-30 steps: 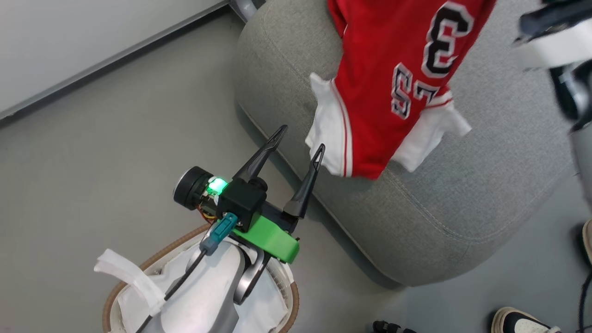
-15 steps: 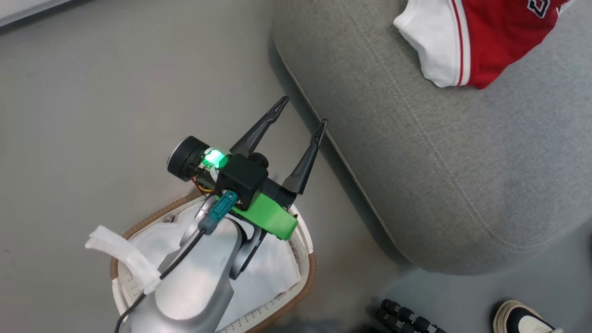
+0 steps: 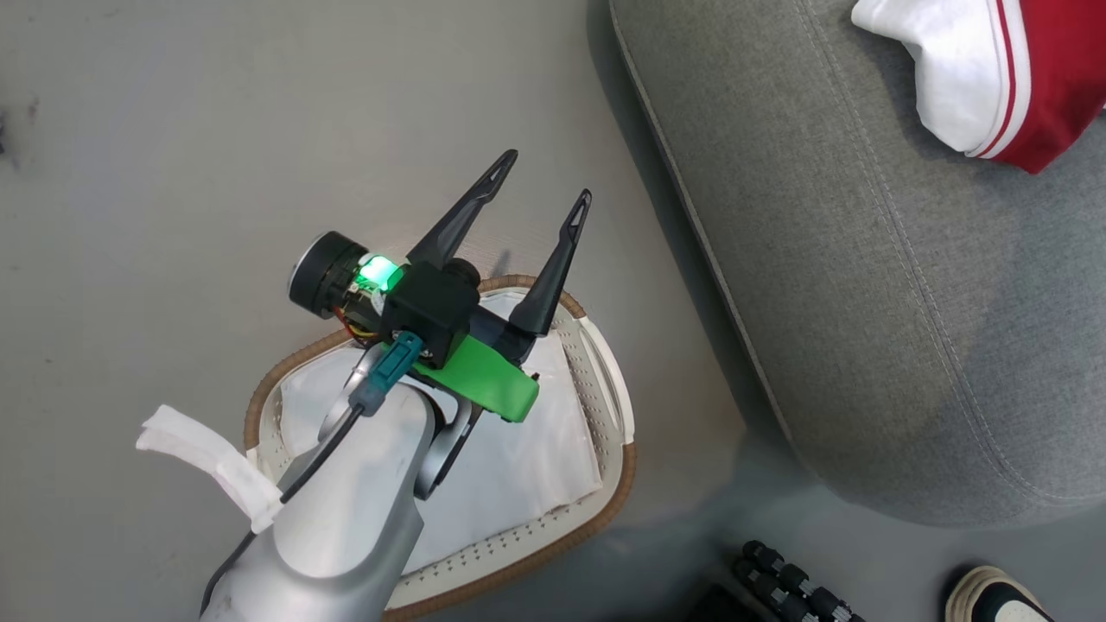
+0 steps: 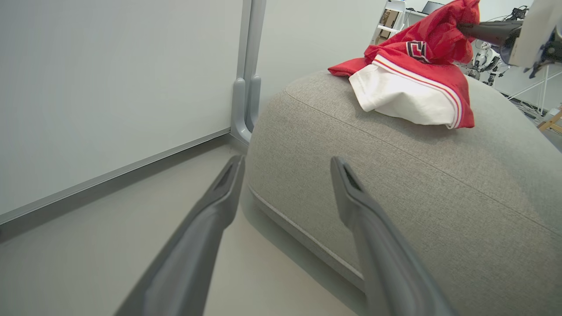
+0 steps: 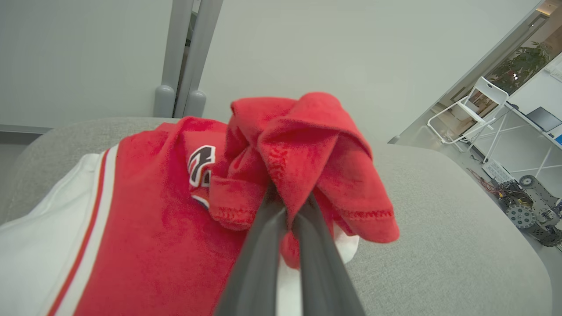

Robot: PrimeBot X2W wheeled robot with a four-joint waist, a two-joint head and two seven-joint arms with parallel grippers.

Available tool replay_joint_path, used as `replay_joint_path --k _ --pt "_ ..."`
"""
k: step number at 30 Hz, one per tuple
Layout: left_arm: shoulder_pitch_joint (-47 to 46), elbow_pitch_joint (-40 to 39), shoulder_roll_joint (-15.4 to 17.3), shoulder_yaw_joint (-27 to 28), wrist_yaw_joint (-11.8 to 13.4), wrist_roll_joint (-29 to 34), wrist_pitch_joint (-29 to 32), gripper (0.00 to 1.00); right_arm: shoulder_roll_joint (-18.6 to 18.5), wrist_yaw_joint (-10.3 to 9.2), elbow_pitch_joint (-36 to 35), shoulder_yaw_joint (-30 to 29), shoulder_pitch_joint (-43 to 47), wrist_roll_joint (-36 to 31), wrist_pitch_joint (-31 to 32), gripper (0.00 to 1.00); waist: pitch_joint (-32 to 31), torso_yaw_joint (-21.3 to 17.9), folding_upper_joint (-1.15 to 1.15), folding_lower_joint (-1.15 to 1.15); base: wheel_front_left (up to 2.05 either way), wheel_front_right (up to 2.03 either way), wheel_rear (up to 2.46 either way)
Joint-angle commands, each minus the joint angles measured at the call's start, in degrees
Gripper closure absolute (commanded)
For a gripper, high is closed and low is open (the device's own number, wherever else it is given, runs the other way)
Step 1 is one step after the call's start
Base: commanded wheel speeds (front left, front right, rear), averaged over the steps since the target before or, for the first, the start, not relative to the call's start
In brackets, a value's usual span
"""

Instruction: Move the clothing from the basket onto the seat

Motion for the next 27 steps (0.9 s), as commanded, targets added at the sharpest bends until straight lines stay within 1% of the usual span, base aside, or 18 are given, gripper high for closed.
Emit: replay_joint_path --k 1,2,7,12,15,21,27 --pt "0.6 0.1 0.2 0.3 -0.2 -0.3 0.0 0.0 0.2 -0.08 0.1 -0.4 2.4 -0.4 0.0 0.27 -0.8 0.3 0.0 -0.01 0.0 0.0 0.0" --pt "1.1 0.3 0.3 0.6 -0.2 -0.3 0.0 0.0 0.6 -0.08 0.0 -0.7 3.8 -0.6 0.0 0.0 -1.5 0.3 0.0 -0.01 0.0 0.0 0.0" --pt "2.8 1.1 0.3 2.9 -0.2 -0.1 0.0 0.0 2.7 -0.08 -2.2 -1.7 9.6 0.1 0.0 0.0 -4.5 0.0 0.0 -0.01 0.0 0.0 0.0" --pt "5.2 0.7 -0.3 7.2 -0.2 -0.1 0.0 0.0 5.4 -0.08 -6.5 -0.3 15.5 0.9 0.0 0.0 -7.8 -0.1 0.0 -0.01 0.0 0.0 0.0" --pt "6.3 0.5 -0.6 9.4 -0.2 0.5 0.0 0.0 6.8 -0.08 -9.7 0.5 18.0 1.7 0.0 0.0 -9.8 0.5 0.0 -0.01 0.0 0.0 0.0" --pt "8.6 0.5 -1.3 13.7 0.0 1.3 0.0 0.0 10.5 -0.08 -15.5 3.8 20.7 3.6 0.0 0.0 -13.2 3.4 0.0 -0.01 0.0 0.0 0.0" --pt "11.0 0.8 -1.7 18.1 0.7 1.9 0.0 0.0 13.8 -0.08 -18.2 7.3 22.0 5.5 0.0 0.0 -15.9 7.8 0.0 -0.01 0.0 0.0 0.0"
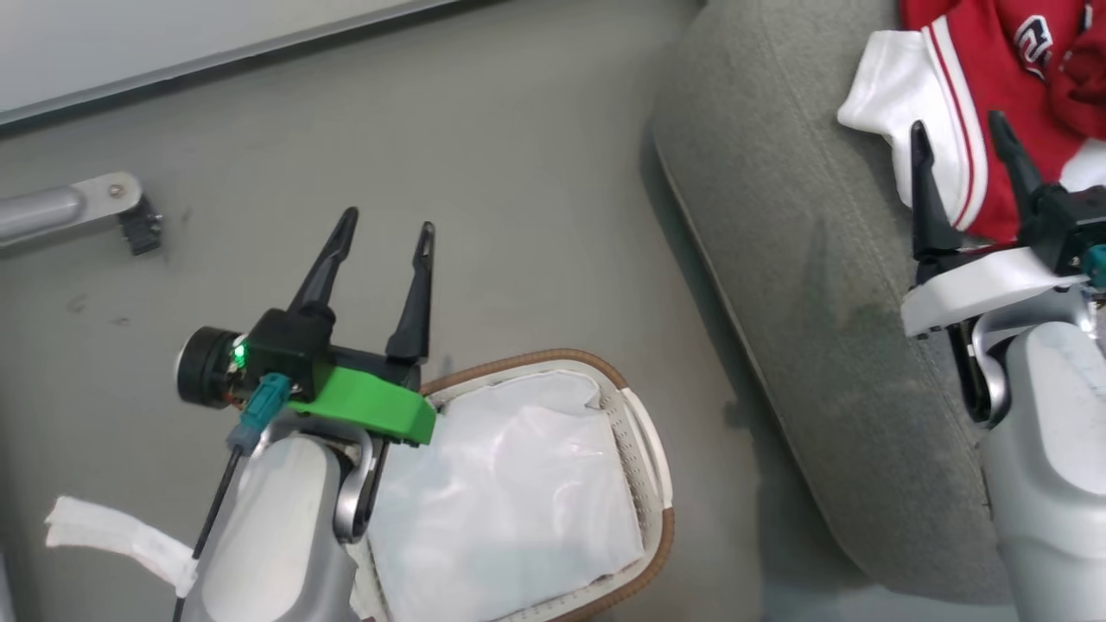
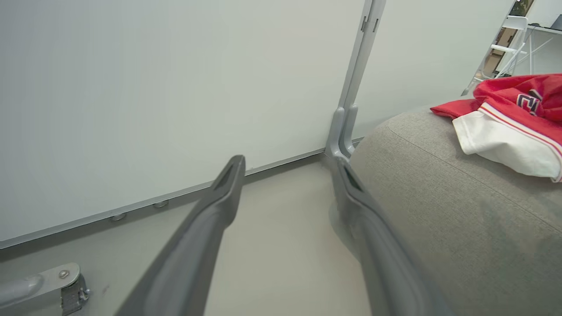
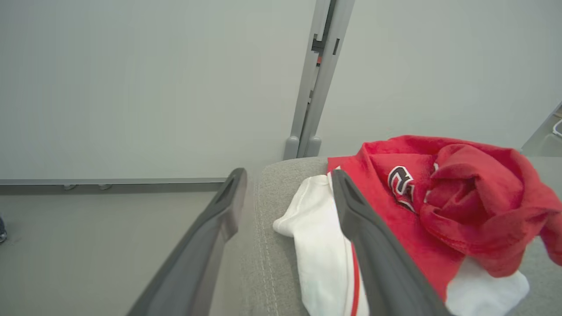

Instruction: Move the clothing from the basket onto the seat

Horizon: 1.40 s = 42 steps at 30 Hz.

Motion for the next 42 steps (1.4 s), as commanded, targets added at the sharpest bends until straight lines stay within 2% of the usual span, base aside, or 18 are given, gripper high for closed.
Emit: replay_joint_path --k 1,10,18,29,39,40,42 --pt "1.5 0.2 0.1 1.3 0.6 0.5 0.0 0.0 0.7 -0.08 -0.2 0.3 1.6 0.5 0.0 0.0 -2.9 3.9 0.0 0.0 0.0 0.0 0.0" --pt "6.1 0.5 -0.2 7.6 2.7 0.1 0.0 0.0 3.7 -0.08 0.6 2.3 5.1 0.9 0.0 0.0 -6.9 9.8 0.0 0.0 0.0 0.0 0.0" --pt "10.6 1.1 -0.2 10.2 3.4 -1.6 0.0 0.0 4.8 -0.08 1.0 3.2 9.9 0.3 0.0 0.0 -10.9 13.2 0.0 0.0 0.0 0.0 0.0" --pt "17.3 1.3 -0.2 12.7 2.8 -2.0 0.0 0.0 6.0 -0.08 2.8 3.0 16.1 1.5 0.0 0.0 -15.8 14.4 0.0 0.0 0.0 0.0 0.0" --pt "21.0 1.6 -0.2 12.5 2.2 -4.1 0.0 0.0 6.3 -0.08 3.4 2.6 19.7 1.6 0.0 0.0 -18.0 14.7 0.0 0.0 0.0 0.0 0.0" --pt "20.3 1.7 -0.3 12.5 2.2 -4.3 0.0 1.0 6.4 0.0 3.4 2.7 18.9 1.4 0.0 1.0 -17.9 14.6 0.0 0.0 0.0 0.0 0.0" --pt "20.4 2.7 -0.4 12.5 2.2 -4.4 0.1 1.0 6.6 0.0 4.3 2.7 19.0 1.5 0.1 1.0 -17.9 14.6 0.0 0.0 0.0 0.0 0.0"
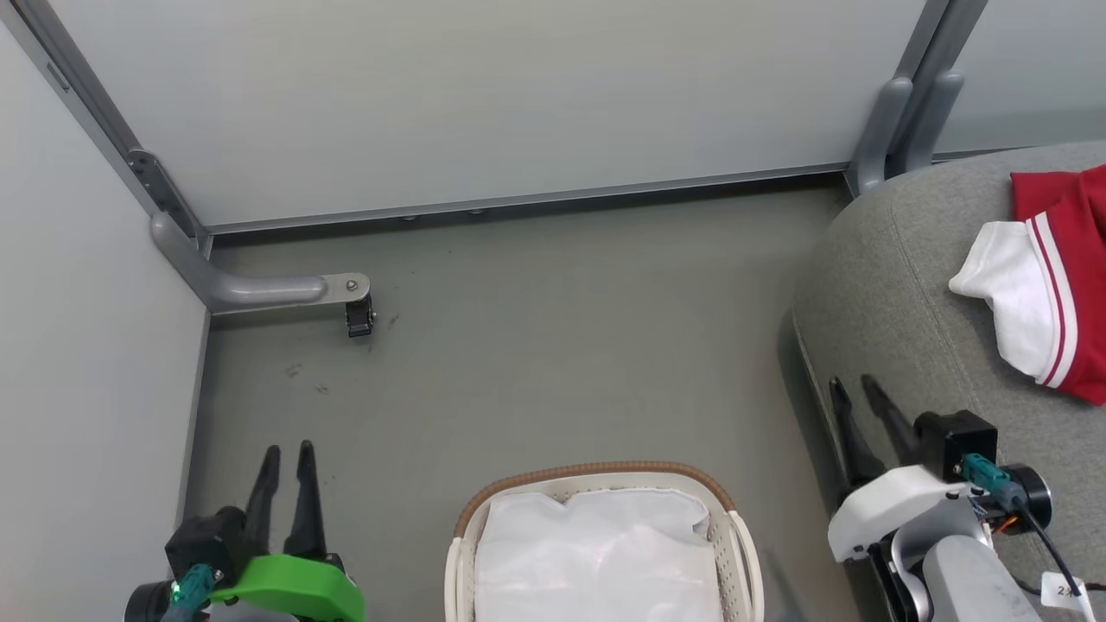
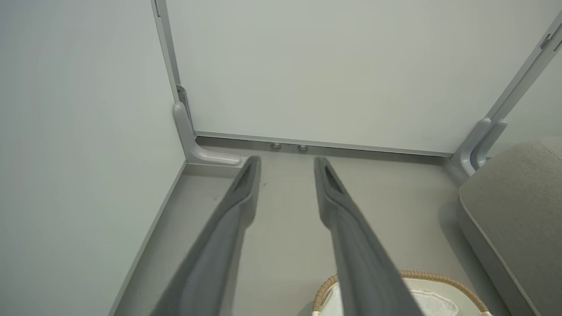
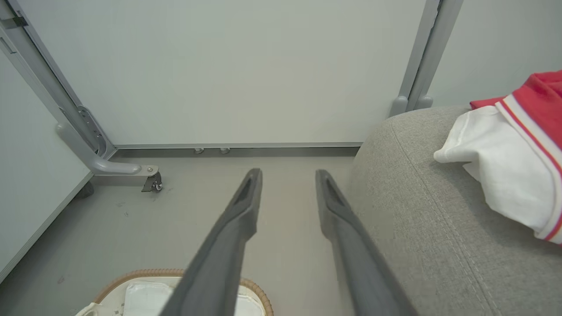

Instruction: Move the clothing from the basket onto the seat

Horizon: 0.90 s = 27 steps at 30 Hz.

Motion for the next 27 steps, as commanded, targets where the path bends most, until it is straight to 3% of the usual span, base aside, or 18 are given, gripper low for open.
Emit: replay_joint_path --k 1,27 --pt "0.0 0.4 0.0 0.1 0.0 -0.3 0.1 1.0 0.1 0.0 0.4 -0.1 0.1 0.3 0.2 1.0 0.0 0.0 0.0 0.0 0.0 0.0 0.0" --pt "-1.3 -1.7 0.0 2.8 -0.9 -25.3 7.0 1.0 0.0 -0.02 -4.0 -1.8 2.2 27.9 7.0 1.0 -1.0 -0.5 0.0 0.0 0.0 0.0 0.0"
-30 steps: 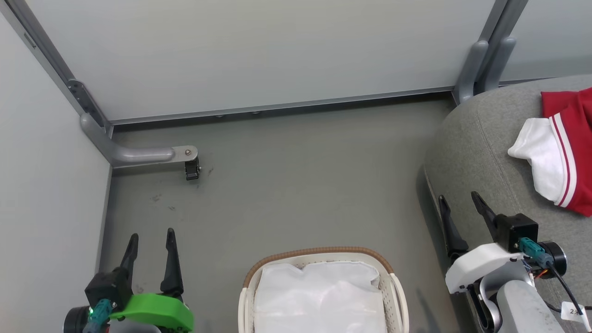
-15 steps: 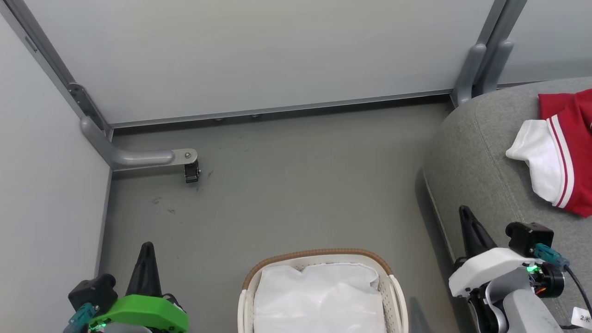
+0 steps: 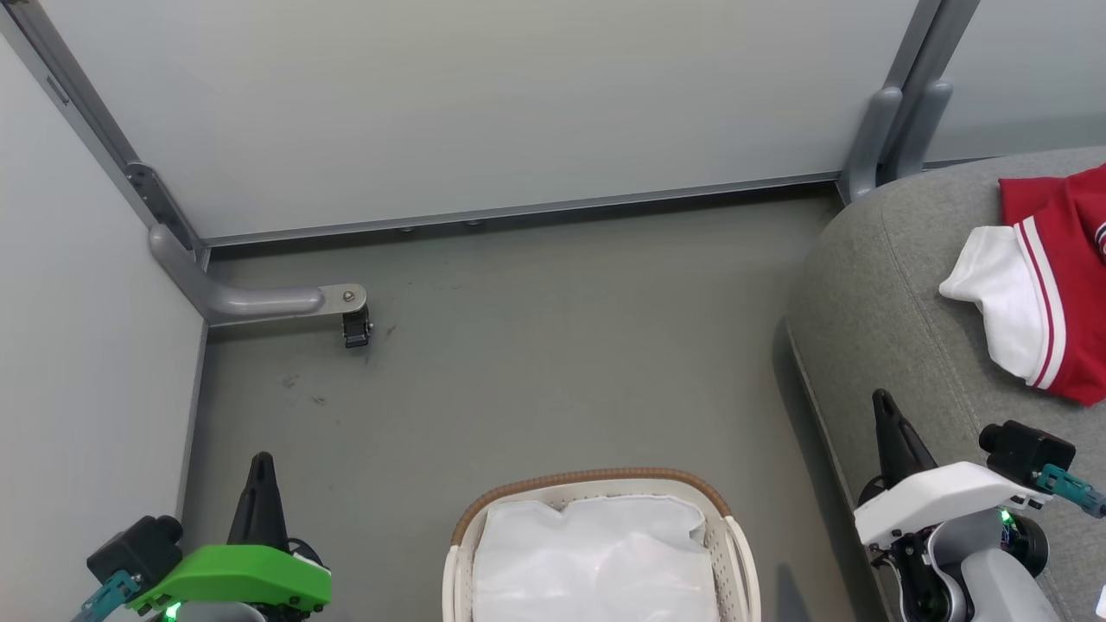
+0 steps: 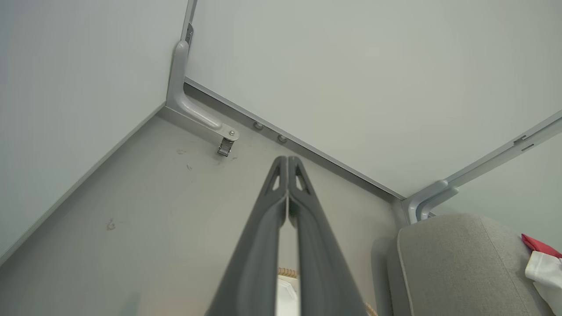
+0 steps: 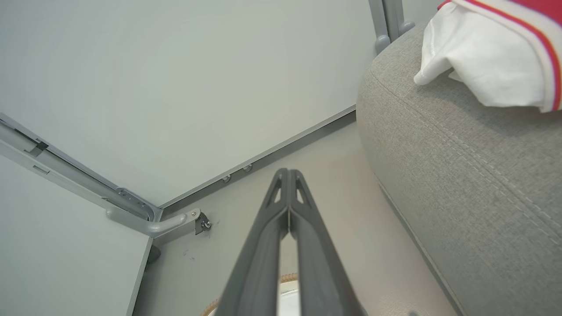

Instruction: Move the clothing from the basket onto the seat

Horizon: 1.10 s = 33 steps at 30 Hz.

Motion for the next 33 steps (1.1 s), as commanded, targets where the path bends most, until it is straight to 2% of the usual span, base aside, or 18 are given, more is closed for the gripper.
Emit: replay_joint_path --k 1,33 --pt "-1.4 -0.9 0.2 0.5 -0.3 -2.3 0.5 1.0 -0.4 -0.02 -1.3 -0.3 -0.2 2.5 0.5 1.0 -0.1 0.0 0.0 0.0 0.0 0.0 0.0" --pt "-2.5 -2.8 0.3 3.0 -1.2 -24.6 6.6 1.0 -0.5 -0.03 -5.1 -1.7 1.8 27.1 6.6 1.0 -1.3 -0.7 0.0 0.0 0.0 0.0 0.0"
